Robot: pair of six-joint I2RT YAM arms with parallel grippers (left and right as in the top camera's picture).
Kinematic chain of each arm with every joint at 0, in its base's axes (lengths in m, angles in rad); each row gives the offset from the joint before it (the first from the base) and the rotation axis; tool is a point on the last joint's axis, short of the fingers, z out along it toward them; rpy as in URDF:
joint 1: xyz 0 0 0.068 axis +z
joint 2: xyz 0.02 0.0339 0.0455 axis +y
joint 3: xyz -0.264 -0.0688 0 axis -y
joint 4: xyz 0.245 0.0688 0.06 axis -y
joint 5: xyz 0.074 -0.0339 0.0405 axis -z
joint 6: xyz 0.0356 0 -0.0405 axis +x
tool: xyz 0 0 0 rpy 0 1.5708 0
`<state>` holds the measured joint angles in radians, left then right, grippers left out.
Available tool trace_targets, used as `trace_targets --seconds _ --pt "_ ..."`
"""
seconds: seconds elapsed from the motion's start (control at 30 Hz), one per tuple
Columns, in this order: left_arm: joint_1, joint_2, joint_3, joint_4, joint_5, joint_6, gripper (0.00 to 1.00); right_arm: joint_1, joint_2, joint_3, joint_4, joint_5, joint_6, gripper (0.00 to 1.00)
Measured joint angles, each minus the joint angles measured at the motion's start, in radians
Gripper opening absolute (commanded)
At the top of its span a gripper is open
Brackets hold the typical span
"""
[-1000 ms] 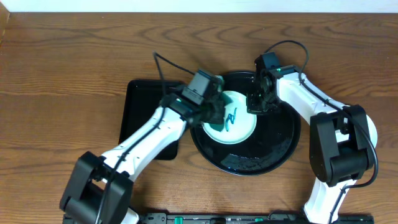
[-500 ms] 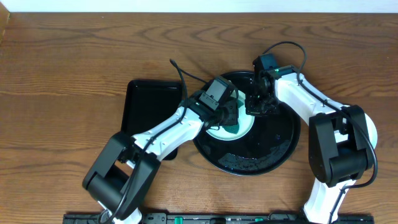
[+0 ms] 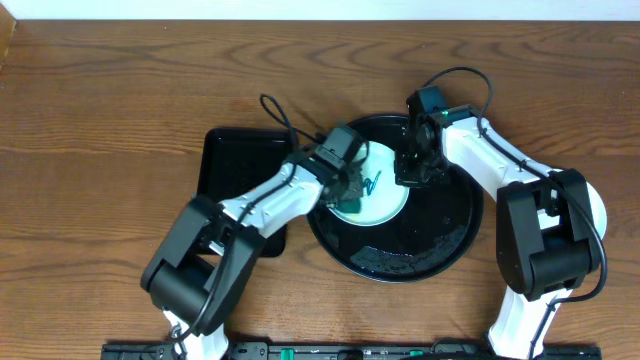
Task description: Clean dirty plates on tray and stack at the side
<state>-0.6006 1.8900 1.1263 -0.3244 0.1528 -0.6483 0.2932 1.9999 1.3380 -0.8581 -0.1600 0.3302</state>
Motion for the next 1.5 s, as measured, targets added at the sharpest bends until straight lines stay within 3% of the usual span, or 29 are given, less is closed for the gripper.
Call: trace_targets --seconds 0.23,0.6,0.83,1.23,1.5 --pt "0.054 -0.025 0.000 0.122 0.031 0.024 0.08 0.000 0.000 0.000 -0.005 0.000 0.000 0.01" --pt "-0.021 -0.032 0.000 0.248 0.089 0.027 0.09 0.000 0.000 0.000 -0.006 0.000 0.002 0.01" --pt "-0.053 0.035 0.000 0.239 0.088 0.027 0.09 0.000 0.000 0.000 -0.013 0.000 0.002 0.01" --pt "0.031 0.031 0.024 0.040 0.075 0.074 0.08 0.000 0.000 0.000 -0.015 0.000 0.002 0.01" --pt "0.043 0.007 0.021 0.164 0.121 0.126 0.08 0.000 0.000 0.000 -0.016 0.000 0.002 0.01"
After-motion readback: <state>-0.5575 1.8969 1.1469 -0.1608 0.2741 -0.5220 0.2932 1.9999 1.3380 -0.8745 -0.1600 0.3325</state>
